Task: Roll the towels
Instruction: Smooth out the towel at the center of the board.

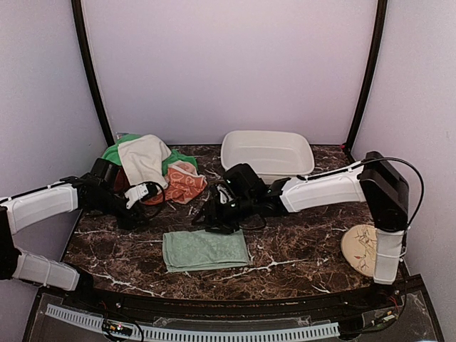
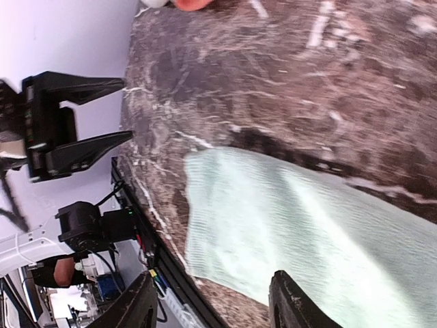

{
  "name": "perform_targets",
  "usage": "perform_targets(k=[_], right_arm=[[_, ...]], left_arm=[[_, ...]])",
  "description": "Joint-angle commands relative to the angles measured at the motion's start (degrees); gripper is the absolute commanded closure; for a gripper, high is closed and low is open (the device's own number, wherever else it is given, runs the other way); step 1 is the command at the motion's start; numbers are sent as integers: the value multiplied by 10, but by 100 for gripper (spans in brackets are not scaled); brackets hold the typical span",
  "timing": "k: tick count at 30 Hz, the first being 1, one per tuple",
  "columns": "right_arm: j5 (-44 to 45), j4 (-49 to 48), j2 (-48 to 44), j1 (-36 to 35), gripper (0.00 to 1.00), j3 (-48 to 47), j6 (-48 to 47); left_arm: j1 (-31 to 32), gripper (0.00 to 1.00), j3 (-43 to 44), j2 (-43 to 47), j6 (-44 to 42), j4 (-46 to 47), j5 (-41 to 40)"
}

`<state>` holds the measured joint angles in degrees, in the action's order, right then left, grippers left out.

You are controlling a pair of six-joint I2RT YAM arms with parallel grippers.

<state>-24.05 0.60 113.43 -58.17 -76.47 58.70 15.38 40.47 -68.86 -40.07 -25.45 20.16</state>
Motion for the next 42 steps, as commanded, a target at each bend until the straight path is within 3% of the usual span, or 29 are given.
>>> perform_targets(k=[1, 8, 16, 21, 25, 32, 37, 42], right_arm=[[-1, -28, 0, 23, 46, 70, -5], [26, -41, 10, 49, 52, 173, -17], [19, -150, -30, 56, 52, 271, 23], [22, -135, -76, 59, 52, 269, 1], [50, -77, -117, 68, 54, 247, -77], [119, 62, -105, 73, 57, 159, -222], [118, 79, -52, 75, 66, 148, -234], [131, 39, -55, 76, 73, 210, -204]], left_arm=[[60, 48, 26, -22, 34, -4, 24], [182, 47, 38, -99, 77, 45, -2], [220, 48, 6, -144, 74, 108, -32], [222, 48, -33, -166, 31, 139, -100], [221, 46, -40, -167, 28, 155, -126], [221, 41, 32, -95, 25, 97, -107], [229, 39, 90, -88, 43, 20, -47], [285, 39, 52, -121, 48, 32, -55]])
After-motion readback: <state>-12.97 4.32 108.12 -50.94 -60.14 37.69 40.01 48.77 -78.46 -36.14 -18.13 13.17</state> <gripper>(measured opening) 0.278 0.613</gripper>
